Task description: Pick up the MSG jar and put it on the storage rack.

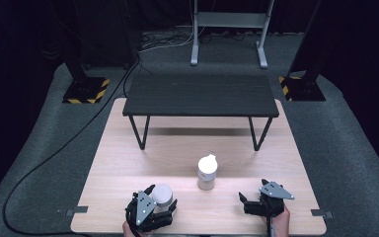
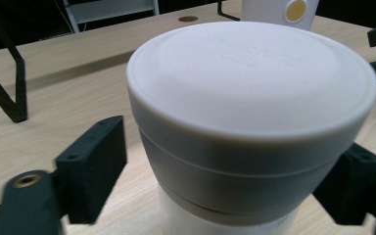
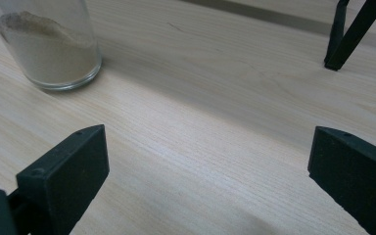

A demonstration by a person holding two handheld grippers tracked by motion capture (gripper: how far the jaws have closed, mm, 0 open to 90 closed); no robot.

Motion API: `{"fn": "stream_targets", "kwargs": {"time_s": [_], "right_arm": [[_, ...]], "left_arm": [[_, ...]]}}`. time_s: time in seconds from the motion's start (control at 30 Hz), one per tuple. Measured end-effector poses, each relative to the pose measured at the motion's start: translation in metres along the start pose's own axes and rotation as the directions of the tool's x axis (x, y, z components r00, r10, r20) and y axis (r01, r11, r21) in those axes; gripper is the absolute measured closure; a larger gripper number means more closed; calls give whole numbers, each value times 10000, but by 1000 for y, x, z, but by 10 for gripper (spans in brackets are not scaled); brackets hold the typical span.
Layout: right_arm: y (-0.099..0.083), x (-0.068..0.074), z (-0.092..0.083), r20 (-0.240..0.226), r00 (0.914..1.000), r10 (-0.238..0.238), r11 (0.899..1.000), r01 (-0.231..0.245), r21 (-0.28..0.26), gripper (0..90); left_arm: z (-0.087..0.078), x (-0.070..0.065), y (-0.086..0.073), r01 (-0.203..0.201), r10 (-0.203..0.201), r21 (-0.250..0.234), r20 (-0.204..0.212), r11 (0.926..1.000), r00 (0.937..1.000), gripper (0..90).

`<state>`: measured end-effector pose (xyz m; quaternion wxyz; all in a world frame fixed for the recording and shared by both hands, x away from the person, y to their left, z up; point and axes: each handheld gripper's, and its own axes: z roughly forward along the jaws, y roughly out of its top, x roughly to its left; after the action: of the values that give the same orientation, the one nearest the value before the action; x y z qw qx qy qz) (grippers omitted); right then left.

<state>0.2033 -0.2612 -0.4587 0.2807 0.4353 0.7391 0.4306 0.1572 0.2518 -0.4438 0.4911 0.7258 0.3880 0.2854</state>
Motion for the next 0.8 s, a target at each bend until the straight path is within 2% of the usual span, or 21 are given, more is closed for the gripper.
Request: {"fn": "stream_targets", "kwargs": {"time_s": [0.1, 0.33, 0.8], "right_arm": [[0, 0, 0, 8, 10000, 11, 10000, -11, -28, 10], [0, 1, 0, 42, 10000, -9, 10000, 9, -16, 12], [0, 0, 0, 5, 10000, -30, 10000, 30, -19, 13]], "left_arm": [[1, 3, -3, 144, -143, -89, 153, 9999, 9998, 228], [2, 3, -10, 57, -39, -451, 404, 9990, 9992, 337], [4, 11, -12, 53, -14, -551, 700, 9985, 9975, 349]]}}
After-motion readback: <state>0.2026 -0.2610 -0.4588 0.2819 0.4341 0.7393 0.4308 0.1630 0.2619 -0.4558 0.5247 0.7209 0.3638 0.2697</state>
